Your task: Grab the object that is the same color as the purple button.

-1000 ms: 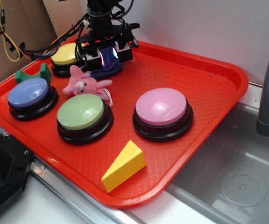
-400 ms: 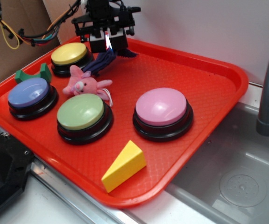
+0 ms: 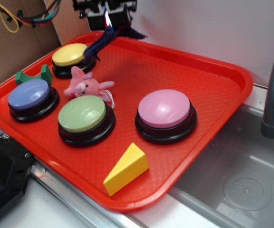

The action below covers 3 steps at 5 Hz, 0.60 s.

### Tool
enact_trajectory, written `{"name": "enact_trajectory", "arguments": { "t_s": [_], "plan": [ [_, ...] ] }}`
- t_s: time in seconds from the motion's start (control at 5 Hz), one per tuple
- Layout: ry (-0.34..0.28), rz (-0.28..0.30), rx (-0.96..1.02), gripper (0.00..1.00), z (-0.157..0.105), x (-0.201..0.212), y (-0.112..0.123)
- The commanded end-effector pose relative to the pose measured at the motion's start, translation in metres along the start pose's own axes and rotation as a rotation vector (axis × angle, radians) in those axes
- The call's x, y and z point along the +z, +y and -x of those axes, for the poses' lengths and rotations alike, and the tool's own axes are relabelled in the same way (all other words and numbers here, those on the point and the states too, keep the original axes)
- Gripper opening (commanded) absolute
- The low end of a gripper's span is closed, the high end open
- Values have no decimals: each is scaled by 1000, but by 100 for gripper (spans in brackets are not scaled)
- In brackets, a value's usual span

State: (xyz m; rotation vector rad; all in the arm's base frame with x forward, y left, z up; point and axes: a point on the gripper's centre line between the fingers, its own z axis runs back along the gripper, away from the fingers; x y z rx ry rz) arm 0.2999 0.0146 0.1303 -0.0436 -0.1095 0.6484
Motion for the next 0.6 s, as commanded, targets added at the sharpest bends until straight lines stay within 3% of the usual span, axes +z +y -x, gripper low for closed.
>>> {"name": "enact_trajectory", "arguments": {
  "t_s": [0.0, 0.4],
  "plan": [
    [-13, 91, -379, 0, 5, 73, -1],
    [6, 83, -499, 0, 21, 82, 4]
  ]
}}
